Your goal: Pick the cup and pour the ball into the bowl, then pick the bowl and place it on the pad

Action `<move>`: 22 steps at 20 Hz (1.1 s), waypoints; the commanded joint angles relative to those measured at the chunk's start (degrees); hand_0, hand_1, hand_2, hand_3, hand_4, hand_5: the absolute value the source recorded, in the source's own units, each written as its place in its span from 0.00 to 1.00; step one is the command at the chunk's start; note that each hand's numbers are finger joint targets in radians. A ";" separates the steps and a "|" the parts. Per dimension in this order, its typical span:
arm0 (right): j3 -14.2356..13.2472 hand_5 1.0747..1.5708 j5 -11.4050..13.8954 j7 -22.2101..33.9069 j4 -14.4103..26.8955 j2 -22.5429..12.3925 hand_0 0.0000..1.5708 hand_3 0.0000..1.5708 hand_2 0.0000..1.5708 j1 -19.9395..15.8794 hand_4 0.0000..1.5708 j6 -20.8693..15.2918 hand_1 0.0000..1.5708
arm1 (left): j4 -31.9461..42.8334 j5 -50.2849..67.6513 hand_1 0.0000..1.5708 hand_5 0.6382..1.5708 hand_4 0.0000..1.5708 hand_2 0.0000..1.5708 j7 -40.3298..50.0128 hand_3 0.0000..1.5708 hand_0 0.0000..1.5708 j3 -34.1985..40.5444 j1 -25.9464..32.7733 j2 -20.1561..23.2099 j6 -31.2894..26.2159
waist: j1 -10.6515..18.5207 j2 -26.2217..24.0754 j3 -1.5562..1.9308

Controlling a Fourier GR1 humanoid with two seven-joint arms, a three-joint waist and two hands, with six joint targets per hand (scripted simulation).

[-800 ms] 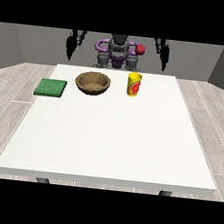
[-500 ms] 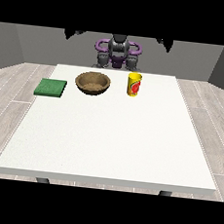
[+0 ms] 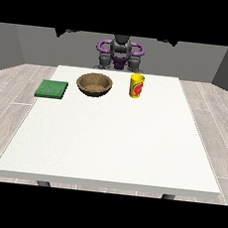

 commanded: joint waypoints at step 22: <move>-0.20 1.00 1.66 -13.79 6.91 1.51 0.00 0.00 0.00 -6.63 0.00 4.86 0.00 | 40.07 -5.49 0.00 0.96 0.00 0.00 -43.18 0.00 0.00 1.06 -12.31 -6.61 10.46 | -7.43 17.82 -0.07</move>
